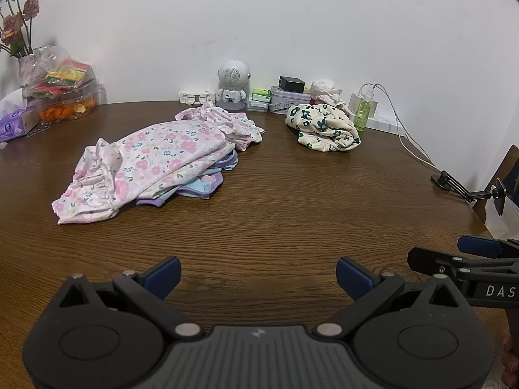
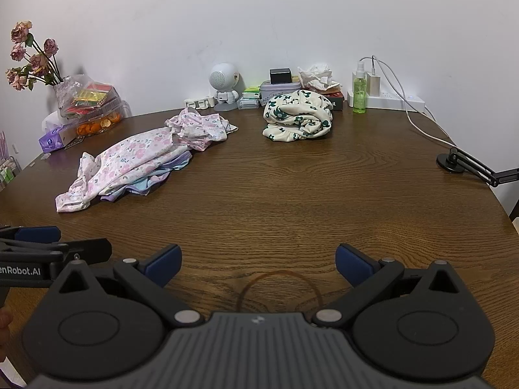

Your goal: Fold clothes

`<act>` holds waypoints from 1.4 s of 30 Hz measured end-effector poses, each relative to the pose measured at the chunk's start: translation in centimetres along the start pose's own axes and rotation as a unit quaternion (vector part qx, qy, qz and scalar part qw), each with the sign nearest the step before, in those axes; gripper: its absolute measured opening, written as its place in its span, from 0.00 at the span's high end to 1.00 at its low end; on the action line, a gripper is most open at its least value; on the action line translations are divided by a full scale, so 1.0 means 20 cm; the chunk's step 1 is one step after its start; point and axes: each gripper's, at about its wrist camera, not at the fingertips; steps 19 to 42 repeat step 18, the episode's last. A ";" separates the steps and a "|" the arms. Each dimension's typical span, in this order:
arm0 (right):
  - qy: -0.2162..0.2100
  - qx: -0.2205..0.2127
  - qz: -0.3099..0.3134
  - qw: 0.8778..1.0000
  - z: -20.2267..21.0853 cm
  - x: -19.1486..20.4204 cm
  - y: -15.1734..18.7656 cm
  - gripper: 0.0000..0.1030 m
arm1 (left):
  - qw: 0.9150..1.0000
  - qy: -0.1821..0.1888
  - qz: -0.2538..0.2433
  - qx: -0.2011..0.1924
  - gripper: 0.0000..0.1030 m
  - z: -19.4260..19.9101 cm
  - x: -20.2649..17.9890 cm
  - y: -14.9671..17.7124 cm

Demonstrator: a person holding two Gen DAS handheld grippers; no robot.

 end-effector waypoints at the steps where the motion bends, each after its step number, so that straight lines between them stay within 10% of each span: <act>1: 0.000 0.000 0.000 1.000 0.00 0.00 0.00 0.00 | 1.000 0.000 0.000 0.000 0.01 0.00 0.00 0.00; 42: -0.001 0.003 0.002 1.000 0.00 0.00 0.01 0.00 | 1.000 0.000 0.002 -0.010 0.01 0.01 0.01 0.00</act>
Point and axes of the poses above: each gripper's, at about its wrist camera, not at the fingertips, and z roughly against the way its jaws point, x to its left, y to its underside, and after that the axes turned 1 degree about -x, right-handed
